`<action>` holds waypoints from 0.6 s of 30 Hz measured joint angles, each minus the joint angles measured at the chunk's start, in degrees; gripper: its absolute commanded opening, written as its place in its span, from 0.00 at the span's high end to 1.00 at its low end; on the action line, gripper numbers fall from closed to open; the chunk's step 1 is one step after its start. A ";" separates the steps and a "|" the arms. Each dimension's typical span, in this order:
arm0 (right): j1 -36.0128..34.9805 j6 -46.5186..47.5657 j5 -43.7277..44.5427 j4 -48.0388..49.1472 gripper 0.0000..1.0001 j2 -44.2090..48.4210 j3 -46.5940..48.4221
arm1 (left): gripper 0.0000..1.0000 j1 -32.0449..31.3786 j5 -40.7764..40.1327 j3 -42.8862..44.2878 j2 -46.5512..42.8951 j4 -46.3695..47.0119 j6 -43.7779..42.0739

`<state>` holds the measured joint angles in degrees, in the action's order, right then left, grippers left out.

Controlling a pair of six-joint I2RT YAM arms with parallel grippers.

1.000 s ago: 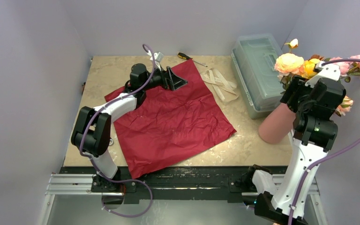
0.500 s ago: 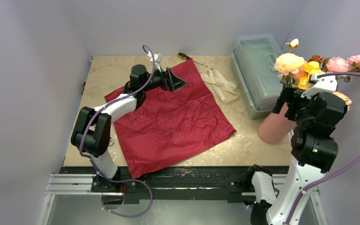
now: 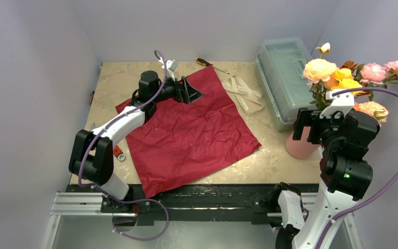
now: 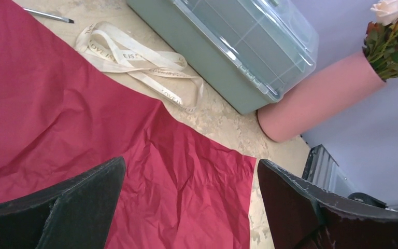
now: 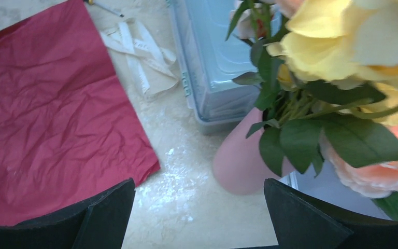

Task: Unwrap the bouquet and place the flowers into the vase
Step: Reset both arms

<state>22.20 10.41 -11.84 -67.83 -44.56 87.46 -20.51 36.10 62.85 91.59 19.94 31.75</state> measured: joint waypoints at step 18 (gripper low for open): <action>0.00 16.22 -17.59 -5.27 0.02 -4.33 -5.49 | 0.00 13.51 -7.82 -2.58 -15.02 -25.53 -16.22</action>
<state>22.20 26.63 -29.43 -73.10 -48.88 81.97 -7.01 28.27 60.27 76.58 -5.58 15.53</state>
